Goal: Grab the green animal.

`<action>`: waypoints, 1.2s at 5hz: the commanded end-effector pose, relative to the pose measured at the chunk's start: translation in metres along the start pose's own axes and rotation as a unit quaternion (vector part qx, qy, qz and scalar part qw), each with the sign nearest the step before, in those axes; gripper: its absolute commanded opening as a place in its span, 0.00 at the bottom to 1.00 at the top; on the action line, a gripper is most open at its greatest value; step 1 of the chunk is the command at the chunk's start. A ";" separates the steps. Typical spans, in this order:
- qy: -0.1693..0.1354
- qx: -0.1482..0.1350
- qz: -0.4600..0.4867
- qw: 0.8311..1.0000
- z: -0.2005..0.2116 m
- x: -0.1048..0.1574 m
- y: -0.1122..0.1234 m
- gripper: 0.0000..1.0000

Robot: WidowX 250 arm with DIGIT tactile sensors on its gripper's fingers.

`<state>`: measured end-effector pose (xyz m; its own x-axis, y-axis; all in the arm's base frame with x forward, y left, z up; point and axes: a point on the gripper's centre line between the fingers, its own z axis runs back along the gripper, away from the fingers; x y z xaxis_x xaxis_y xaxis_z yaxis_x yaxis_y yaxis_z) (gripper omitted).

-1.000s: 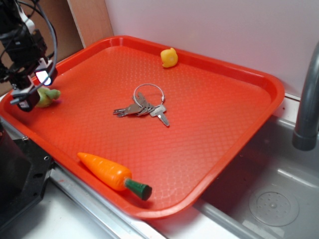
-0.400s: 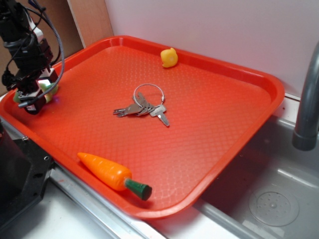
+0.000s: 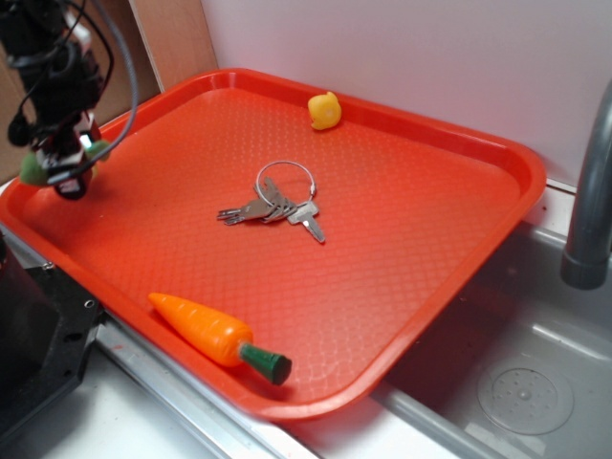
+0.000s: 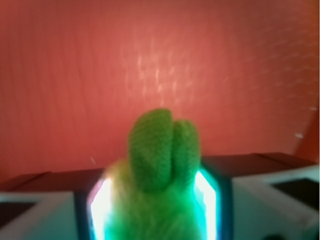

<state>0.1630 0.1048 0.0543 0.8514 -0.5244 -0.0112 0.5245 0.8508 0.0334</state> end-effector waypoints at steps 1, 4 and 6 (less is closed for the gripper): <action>0.011 0.010 0.157 0.987 0.064 0.045 -0.013 0.00; -0.024 -0.058 0.242 0.968 0.132 0.092 -0.025 0.00; -0.031 -0.042 0.260 0.964 0.133 0.106 -0.021 0.00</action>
